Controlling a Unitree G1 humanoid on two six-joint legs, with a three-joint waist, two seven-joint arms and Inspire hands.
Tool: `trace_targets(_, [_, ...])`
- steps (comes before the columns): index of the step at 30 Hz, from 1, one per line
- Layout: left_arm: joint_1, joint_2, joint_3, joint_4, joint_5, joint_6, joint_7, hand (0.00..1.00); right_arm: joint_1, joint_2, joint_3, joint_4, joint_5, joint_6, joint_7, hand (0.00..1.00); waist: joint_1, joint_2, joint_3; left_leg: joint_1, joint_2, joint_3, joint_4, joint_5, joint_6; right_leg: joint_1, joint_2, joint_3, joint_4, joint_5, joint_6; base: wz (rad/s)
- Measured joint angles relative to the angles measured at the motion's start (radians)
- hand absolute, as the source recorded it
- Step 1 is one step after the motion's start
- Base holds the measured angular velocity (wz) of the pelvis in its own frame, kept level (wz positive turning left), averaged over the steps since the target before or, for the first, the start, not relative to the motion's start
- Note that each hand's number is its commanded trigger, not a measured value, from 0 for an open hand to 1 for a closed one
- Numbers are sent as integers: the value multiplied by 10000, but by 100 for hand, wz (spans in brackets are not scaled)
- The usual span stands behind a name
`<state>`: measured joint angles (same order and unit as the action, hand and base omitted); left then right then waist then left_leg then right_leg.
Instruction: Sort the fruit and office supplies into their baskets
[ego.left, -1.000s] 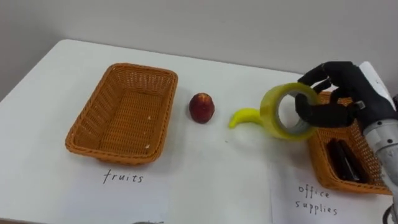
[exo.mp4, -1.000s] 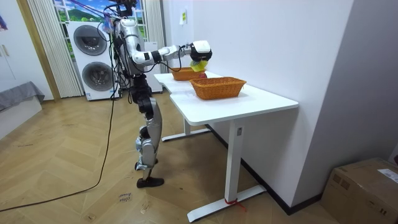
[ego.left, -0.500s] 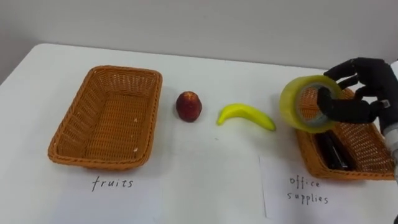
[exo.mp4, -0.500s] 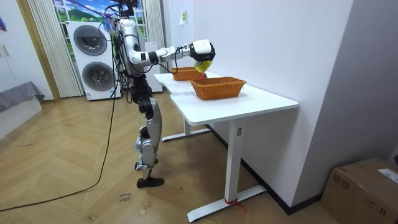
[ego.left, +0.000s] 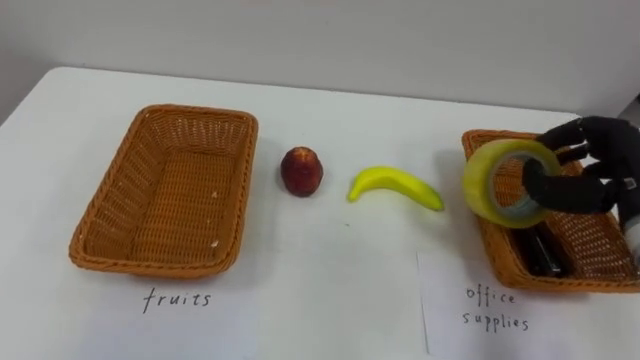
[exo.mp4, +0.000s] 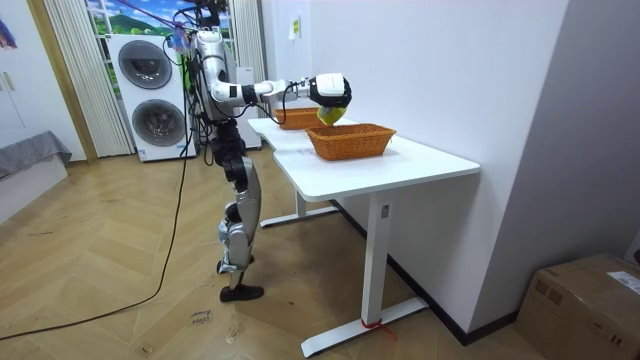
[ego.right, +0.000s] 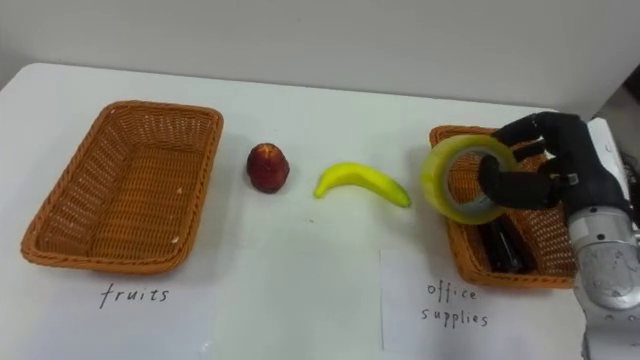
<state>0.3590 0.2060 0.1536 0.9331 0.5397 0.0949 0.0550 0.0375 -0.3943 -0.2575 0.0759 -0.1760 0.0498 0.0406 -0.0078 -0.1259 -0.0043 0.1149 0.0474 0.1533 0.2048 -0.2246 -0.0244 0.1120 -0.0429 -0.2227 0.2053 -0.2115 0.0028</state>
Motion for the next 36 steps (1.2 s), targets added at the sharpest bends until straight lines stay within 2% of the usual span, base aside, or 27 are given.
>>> trace_targets(7, [-20, 65, -5, 1, -397, 71, -89, 0, -338, -355, -6, 1241, 526, -55, -146, 100, -10, -142, 31, -8, -1, -4, 9, -1, 1, 10, -3, 21, -21, 0, 1, 0])
trace_targets(14, [-149, 93, -8, 1, -593, 71, -87, 0, -355, -561, -6, 1647, 509, -51, -285, 100, -92, -61, 32, -2, 8, 1, -22, -1, 0, -10, 22, 30, -3, 1, -1, 0])
trace_targets(16, [-143, 96, -7, 2, -593, 71, -87, 0, -355, -569, -6, 1733, 511, -51, -285, 97, -118, -50, 26, 2, 8, 1, -22, 0, 0, -9, 23, 35, -5, 1, -1, 0])
trace_targets(17, [-169, 102, -6, 2, -593, 69, -87, 0, -355, -578, -7, 1762, 511, -51, -285, 85, -132, -47, 25, 4, 8, 2, -21, 0, 0, -11, 22, 41, -6, 1, -1, 0])
trace_targets(18, [-190, 115, -6, 0, -593, 63, -87, 0, -355, -601, -6, 1795, 510, -51, -277, 81, -133, -47, 23, 5, 8, 5, -21, 0, 0, -14, 23, 50, -7, 1, -1, 0])
trace_targets(21, [-194, 140, -5, 1, -593, 64, -88, 0, -355, -637, -6, 1858, 507, -51, -242, 11, -142, -43, 25, 4, 9, 37, -23, -1, 0, -34, 23, 80, -10, 1, -1, -4])
trace_targets(22, [-196, 144, -5, 1, -592, 64, -88, 0, -355, -637, -7, 1858, 507, -51, -241, 0, -142, -40, 24, 4, 10, 46, -25, -1, 0, -40, 23, 88, -8, 1, -1, -4])
trace_targets(36, [-351, 161, -134, -24, -592, 86, -257, 0, -340, -646, 30, 1958, 292, -8, 104, 0, -143, 85, 29, 4, 14, 96, -56, -2, -1, -74, 37, 142, -1, 2, 0, 0])
